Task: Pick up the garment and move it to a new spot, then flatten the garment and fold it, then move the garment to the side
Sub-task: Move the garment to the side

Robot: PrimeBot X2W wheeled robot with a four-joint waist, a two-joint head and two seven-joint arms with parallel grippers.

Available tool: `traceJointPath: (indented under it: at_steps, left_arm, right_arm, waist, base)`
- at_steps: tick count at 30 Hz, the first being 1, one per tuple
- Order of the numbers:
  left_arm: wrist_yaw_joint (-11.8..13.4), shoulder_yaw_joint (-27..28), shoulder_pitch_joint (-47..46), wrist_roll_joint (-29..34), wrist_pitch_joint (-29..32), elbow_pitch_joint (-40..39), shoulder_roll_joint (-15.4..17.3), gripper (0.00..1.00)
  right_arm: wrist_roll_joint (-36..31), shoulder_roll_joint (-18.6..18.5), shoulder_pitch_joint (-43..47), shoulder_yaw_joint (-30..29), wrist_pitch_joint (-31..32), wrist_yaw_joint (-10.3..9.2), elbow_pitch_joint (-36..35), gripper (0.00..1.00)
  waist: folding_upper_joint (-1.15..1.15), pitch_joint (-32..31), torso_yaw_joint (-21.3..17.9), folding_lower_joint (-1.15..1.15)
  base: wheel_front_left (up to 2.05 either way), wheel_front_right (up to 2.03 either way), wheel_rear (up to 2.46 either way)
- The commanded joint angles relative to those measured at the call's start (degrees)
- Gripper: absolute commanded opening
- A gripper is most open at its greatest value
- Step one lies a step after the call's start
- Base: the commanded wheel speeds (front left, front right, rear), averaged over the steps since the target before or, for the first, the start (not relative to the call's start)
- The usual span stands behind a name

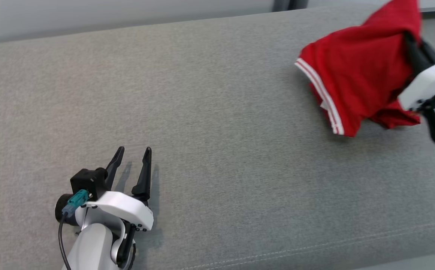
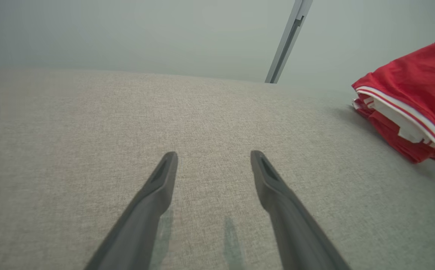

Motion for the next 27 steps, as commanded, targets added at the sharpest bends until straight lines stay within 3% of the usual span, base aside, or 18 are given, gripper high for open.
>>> traceJointPath:
  at_steps: [1, 7, 14, 27]
  left_arm:
    - [0.0, 1.3, -2.1, 0.8, -0.3, -1.6, 1.0, 1.00]
    - [0.0, 0.2, -3.3, 0.9, -0.3, -1.9, 1.0, 1.00]
    - [-0.2, -0.2, -4.4, 2.4, -0.3, -2.1, 1.0, 1.00]
    - [-0.5, -0.7, -4.9, 2.7, -0.3, -3.2, 1.0, 1.00]
  right_arm:
    - [-1.0, -1.4, -0.9, -0.5, -0.7, 0.00, 1.5, 0.00]
    - [-4.0, -3.6, -4.2, -3.3, -1.3, 0.00, 11.4, 0.00]
    - [-10.5, -6.8, -7.4, -9.5, -1.3, 0.00, 16.9, 0.00]
    - [-20.1, -10.8, 3.5, -27.9, -1.3, 0.00, 18.2, 0.00]
  waist:
    - [0.00, 0.9, 1.4, 0.00]
    - [0.00, 2.8, 4.6, 0.00]
    - [0.00, 6.2, 8.3, 0.00]
    - [0.00, 7.4, 12.2, 0.00]
  base:
    - [0.00, 0.00, 0.00]
    - [0.00, 0.00, 0.00]
    - [0.00, 0.00, 0.00]
    - [0.00, 0.00, 0.00]
